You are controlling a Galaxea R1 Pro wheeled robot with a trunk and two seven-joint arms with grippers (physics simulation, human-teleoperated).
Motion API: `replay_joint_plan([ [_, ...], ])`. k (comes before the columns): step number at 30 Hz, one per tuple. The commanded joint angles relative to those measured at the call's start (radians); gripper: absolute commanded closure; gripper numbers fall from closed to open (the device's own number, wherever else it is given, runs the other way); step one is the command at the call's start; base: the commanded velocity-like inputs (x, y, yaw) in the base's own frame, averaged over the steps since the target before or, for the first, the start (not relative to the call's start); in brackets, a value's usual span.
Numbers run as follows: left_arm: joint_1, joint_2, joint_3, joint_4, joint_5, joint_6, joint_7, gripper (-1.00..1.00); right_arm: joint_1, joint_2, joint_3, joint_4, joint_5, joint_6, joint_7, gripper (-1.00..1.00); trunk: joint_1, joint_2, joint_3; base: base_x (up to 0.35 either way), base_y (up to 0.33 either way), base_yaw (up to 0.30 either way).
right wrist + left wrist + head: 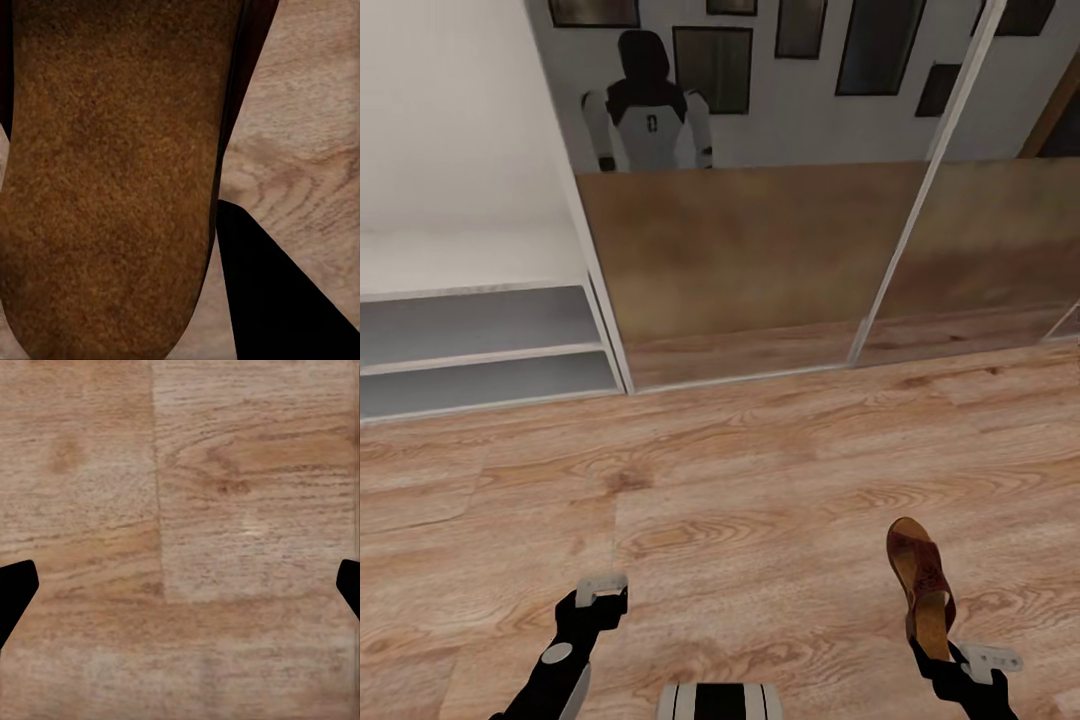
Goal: Pick up the two gym shoes and the two sandals from the corridor floor and place them onto the hallstand (shoe rack) in the corridor, making sure they are on the rack and not on the floor. Arrange them so the two gym shoes are next to each other and the two sandals are next to each other.
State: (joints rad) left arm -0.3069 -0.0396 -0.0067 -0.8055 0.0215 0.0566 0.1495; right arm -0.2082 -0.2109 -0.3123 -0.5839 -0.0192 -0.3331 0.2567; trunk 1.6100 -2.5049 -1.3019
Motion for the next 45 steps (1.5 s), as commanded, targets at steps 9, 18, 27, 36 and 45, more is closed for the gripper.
replay_joint_plan([
  [9, 0.000, 0.000, 0.001, 0.000, 0.005, 0.005, 0.005, -1.00, 0.000, 0.005, -0.004, 0.004, -0.004, -0.001, 0.009, 1.00, -0.004, 0.002, 0.048, 0.000, 0.000, 0.000],
  [18, 0.000, 0.001, 0.001, 0.000, 0.006, 0.005, 0.005, -1.00, 0.000, 0.006, -0.004, 0.006, -0.003, 0.000, 0.009, 1.00, -0.008, 0.004, 0.097, 0.000, 0.000, 0.000],
  [27, 0.000, 0.000, 0.001, 0.000, 0.006, 0.005, 0.005, -1.00, 0.000, 0.007, -0.004, 0.039, -0.004, 0.000, 0.009, 1.00, -0.029, 0.040, 0.142, 0.000, 0.000, 0.000],
  [36, 0.000, 0.000, 0.000, 0.000, 0.008, 0.005, 0.004, -1.00, 0.000, 0.007, -0.004, 0.042, -0.001, 0.000, 0.009, 1.00, -0.064, 0.103, 0.184, 0.000, 0.000, 0.000],
  [45, 0.000, -0.001, 0.000, 0.000, 0.009, 0.004, 0.004, -1.00, 0.000, 0.007, -0.004, 0.042, -0.002, 0.000, 0.008, 1.00, -0.083, 0.138, 0.208, 0.000, 0.000, 0.000],
])
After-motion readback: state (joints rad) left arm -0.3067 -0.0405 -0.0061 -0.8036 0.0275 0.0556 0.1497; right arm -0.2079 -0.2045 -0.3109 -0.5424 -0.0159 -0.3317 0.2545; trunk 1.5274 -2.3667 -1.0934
